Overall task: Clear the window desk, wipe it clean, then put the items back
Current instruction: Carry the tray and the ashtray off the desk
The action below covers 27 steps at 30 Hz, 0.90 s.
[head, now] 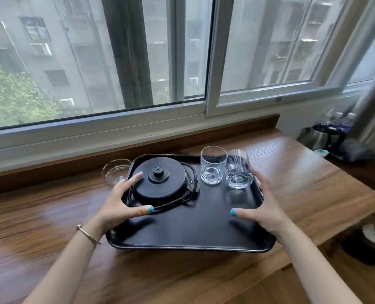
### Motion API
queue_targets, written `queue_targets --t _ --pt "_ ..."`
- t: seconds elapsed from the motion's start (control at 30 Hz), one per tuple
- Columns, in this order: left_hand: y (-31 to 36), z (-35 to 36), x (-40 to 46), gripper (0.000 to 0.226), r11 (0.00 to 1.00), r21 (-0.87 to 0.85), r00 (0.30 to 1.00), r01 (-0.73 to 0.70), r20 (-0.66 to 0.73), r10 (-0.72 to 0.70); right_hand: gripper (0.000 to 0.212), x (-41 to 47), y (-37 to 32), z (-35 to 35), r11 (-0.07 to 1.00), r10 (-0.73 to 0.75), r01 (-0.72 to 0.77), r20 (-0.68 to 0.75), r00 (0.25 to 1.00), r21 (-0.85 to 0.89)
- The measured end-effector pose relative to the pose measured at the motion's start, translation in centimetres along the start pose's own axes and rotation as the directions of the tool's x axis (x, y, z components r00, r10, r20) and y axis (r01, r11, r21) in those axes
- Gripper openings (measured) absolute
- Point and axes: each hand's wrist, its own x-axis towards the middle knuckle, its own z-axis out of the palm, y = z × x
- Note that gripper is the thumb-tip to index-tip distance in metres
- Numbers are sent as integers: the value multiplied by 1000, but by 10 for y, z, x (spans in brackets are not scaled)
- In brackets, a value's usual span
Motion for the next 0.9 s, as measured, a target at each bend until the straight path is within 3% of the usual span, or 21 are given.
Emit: queue_targets --t 0.37,0.9 --pt "76 124 60 94 992 -47 988 -120 96 124 121 -16 36 -138 999 21 -25 -137 990 -31" --pt "165 277 159 98 979 -70 945 -189 259 201 121 -4 75 -302 989 116 -137 -295 949 -54"
